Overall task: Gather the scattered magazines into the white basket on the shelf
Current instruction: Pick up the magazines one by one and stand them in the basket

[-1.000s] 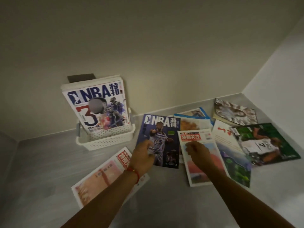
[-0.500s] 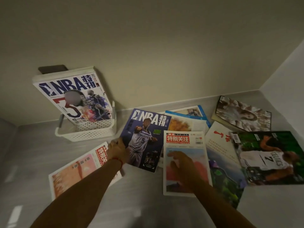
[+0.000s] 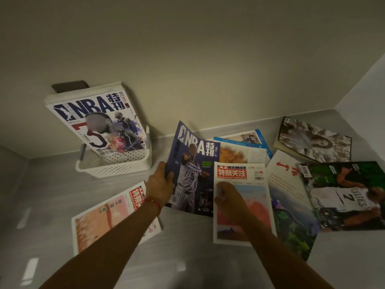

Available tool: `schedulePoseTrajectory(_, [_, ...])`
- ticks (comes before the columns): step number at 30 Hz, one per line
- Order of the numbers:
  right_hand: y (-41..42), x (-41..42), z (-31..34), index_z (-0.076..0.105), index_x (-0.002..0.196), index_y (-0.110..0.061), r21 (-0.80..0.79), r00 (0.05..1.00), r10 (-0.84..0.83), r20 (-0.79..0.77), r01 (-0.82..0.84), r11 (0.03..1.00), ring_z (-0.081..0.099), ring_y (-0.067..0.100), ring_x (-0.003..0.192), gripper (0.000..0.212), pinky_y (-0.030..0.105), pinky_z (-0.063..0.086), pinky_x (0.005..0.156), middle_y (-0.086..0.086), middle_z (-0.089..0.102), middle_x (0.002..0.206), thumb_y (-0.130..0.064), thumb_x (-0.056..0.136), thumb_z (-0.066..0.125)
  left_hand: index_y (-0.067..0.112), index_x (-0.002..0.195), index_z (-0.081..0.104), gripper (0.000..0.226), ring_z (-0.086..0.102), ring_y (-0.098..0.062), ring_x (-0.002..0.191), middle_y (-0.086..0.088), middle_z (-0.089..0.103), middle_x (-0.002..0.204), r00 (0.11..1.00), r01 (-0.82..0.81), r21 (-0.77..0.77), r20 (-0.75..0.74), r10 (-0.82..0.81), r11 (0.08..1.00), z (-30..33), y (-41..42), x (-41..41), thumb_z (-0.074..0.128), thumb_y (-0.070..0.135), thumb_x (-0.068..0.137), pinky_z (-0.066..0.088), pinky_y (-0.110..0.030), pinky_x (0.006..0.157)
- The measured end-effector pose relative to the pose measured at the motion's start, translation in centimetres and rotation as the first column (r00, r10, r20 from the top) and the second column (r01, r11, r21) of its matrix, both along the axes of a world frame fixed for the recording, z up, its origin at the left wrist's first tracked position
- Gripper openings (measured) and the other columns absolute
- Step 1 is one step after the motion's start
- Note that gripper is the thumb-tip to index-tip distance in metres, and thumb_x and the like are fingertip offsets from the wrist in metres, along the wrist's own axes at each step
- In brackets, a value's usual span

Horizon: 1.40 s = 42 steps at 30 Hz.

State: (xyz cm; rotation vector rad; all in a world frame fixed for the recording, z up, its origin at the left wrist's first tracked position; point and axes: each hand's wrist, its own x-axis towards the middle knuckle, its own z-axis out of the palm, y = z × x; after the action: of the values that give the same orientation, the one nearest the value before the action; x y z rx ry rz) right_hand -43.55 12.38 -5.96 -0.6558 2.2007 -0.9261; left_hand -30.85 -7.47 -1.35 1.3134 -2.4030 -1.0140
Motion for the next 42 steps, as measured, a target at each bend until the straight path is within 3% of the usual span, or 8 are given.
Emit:
schedulePoseTrajectory(5, [-2.8, 1.3, 2.7, 0.046, 0.131, -0.016, -0.078, 0.979, -0.191, 0.066, 0.196, 0.977, 0.056, 0.004, 0.079, 0.03, 0.014, 0.04, 0.057, 0.005, 0.059, 0.112, -0.024, 0.102, 0.048, 0.015, 0.124, 0.059, 0.026, 0.067, -0.022, 0.09, -0.005, 0.071, 0.106, 0.946, 0.083, -0.028, -0.312, -0.087, 0.996, 4.0, 0.6, 2.9, 0.056, 0.013, 0.098, 0.05, -0.028, 0.074])
schedulePoseTrajectory(9, [-6.1, 2.8, 6.1, 0.049, 0.132, -0.017, -0.234, 0.94, -0.318, 0.127, 0.34, 0.911, 0.061, 0.022, 0.102, 0.03, 0.042, 0.053, 0.087, 0.01, 0.06, 0.122, -0.028, 0.105, 0.039, 0.01, 0.128, 0.059, 0.029, 0.07, -0.027, 0.105, -0.012, 0.071, 0.117, 0.861, 0.152, 0.255, -0.509, -0.001, 0.955, 6.2, -2.2, 7.8, 0.056, 0.009, 0.099, 0.059, -0.04, 0.09])
schedulePoseTrajectory(12, [-9.2, 3.9, 8.8, 0.053, 0.122, -0.02, -0.34, 0.936, -0.343, 0.076, 0.348, 0.874, 0.065, 0.018, 0.093, 0.024, 0.033, 0.055, 0.075, 0.007, 0.064, 0.115, -0.032, 0.103, 0.045, 0.011, 0.131, 0.057, 0.031, 0.071, -0.028, 0.107, -0.012, 0.072, 0.12, 0.826, 0.164, 0.363, -0.558, 0.073, 0.917, 6.8, -4.6, 11.5, 0.055, 0.01, 0.099, 0.059, -0.043, 0.089])
schedulePoseTrajectory(19, [-17.4, 6.6, 13.8, 0.054, 0.096, -0.022, -0.325, 0.919, -0.101, -0.382, -0.032, 0.945, 0.065, 0.005, 0.074, 0.019, 0.016, 0.049, 0.058, -0.006, 0.067, 0.093, -0.04, 0.099, 0.05, 0.009, 0.123, 0.058, 0.033, 0.072, -0.03, 0.102, -0.012, 0.073, 0.116, 0.848, 0.038, 0.29, -0.516, 0.123, 0.956, 7.3, -12.0, 17.0, 0.066, 0.004, 0.092, 0.06, -0.049, 0.088])
schedulePoseTrajectory(22, [-20.5, 6.5, 16.1, 0.058, 0.088, -0.019, -0.406, 0.876, -0.111, -0.47, -0.103, 0.908, 0.06, -0.005, 0.066, 0.018, 0.003, 0.043, 0.055, -0.011, 0.066, 0.085, -0.035, 0.096, 0.059, 0.019, 0.115, 0.057, 0.033, 0.07, -0.009, 0.085, 0.002, 0.073, 0.103, 0.896, -0.044, 0.108, -0.435, 0.087, 0.993, 8.6, -15.7, 17.0, 0.07, 0.003, 0.088, 0.061, -0.025, 0.071])
schedulePoseTrajectory(25, [-23.2, 6.0, 17.9, 0.067, 0.088, -0.011, -0.499, 0.868, -0.133, -0.479, -0.145, 0.854, 0.068, 0.008, 0.069, 0.02, 0.023, 0.056, 0.064, -0.001, 0.075, 0.084, -0.03, 0.094, 0.064, 0.023, 0.109, 0.055, 0.027, 0.068, -0.014, 0.079, -0.001, 0.069, 0.1, 0.927, -0.114, -0.024, -0.362, 0.098, 0.993, 10.2, -19.0, 16.5, 0.068, 0.009, 0.09, 0.059, -0.027, 0.064])
schedulePoseTrajectory(34, [-29.0, 4.5, 16.9, 0.072, 0.09, -0.009, -0.482, 0.902, -0.133, -0.41, -0.091, 0.871, 0.073, 0.018, 0.073, 0.018, 0.038, 0.062, 0.07, 0.004, 0.077, 0.088, -0.027, 0.089, 0.07, 0.017, 0.103, 0.058, 0.022, 0.074, -0.03, 0.085, -0.013, 0.076, 0.097, 0.846, -0.249, 0.211, -0.427, 0.318, 0.945, 10.4, -23.5, 14.0, 0.069, 0.032, 0.091, 0.063, -0.045, 0.079])
schedulePoseTrajectory(42, [-32.2, 4.1, 12.8, 0.068, 0.089, -0.007, -0.373, 0.887, -0.148, -0.438, -0.029, 0.927, 0.069, 0.015, 0.074, 0.019, 0.011, 0.044, 0.059, 0.006, 0.077, 0.092, -0.026, 0.093, 0.065, 0.014, 0.106, 0.05, 0.034, 0.071, -0.034, 0.098, -0.017, 0.074, 0.107, 0.844, -0.256, 0.413, -0.345, 0.41, 0.874, 6.3, -26.1, 12.1, 0.076, 0.016, 0.085, 0.057, -0.053, 0.092])
